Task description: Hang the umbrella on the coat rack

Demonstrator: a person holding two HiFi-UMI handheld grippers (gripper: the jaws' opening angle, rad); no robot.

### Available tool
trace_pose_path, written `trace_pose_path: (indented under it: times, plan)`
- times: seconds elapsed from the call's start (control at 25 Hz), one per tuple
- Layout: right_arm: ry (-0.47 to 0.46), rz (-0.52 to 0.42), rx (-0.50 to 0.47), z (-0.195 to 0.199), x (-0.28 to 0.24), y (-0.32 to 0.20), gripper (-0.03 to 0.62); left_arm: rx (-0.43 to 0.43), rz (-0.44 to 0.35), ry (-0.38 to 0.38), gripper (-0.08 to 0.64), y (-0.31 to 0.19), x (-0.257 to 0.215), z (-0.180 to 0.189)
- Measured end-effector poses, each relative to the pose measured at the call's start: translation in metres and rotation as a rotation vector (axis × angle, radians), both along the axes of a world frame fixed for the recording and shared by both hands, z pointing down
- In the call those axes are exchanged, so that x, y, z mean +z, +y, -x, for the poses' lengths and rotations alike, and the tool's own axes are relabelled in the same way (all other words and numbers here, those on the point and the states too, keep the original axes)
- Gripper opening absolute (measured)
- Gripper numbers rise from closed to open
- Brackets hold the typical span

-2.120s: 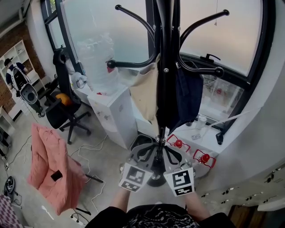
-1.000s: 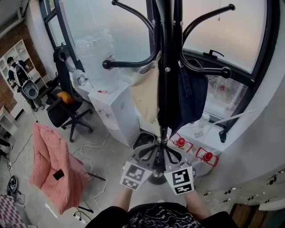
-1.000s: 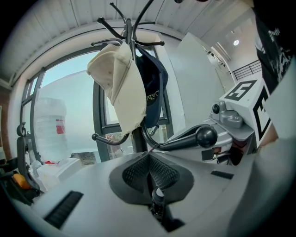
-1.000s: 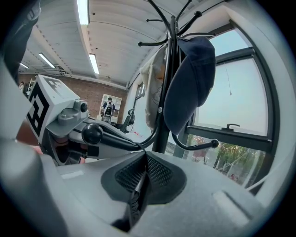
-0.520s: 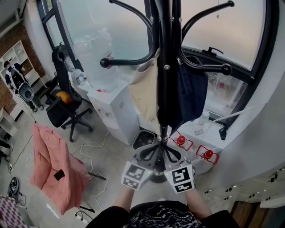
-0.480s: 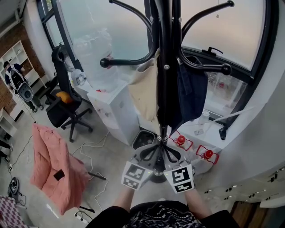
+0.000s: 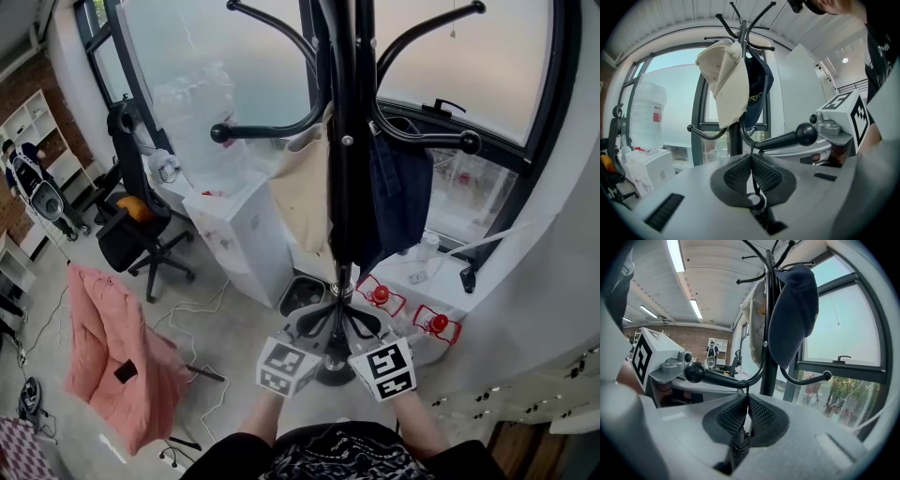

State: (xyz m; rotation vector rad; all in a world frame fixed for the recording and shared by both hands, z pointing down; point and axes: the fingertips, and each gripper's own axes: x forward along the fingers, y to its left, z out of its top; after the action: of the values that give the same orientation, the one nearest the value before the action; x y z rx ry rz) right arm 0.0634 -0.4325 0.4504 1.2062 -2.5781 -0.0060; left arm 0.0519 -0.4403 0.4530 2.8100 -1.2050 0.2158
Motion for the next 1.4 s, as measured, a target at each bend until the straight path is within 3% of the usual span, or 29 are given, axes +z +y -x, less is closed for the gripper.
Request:
trace_pose_path:
  times: [0.2, 0.48, 0.68, 1.0, 1.4]
  plan:
    - [-0.024, 0.032, -0.016, 0.001, -0.001, 0.001, 0.014, 0.007, 0.030, 0.037, 0.011, 0.002, 0.004, 0.002]
    - [-0.042, 0.063, -0.019, -0.004, 0.002, 0.006, 0.116, 0.018, 0.040, 0.078, 0.015, 0.009, 0.000, 0.006]
    - [-0.054, 0.067, -0.004, -0.007, 0.001, 0.011, 0.146, 0.013, 0.065, 0.100, 0.112, 0.015, 0.000, 0.013]
    - [-0.075, 0.068, 0.018, -0.007, 0.000, 0.023, 0.206, -0.004, 0.077, 0.119, 0.123, 0.027, -0.001, 0.020]
    - [-0.124, 0.067, 0.126, -0.022, 0.002, 0.042, 0.212, -0.039, 0.091, 0.146, 0.123, 0.051, -0.001, 0.029]
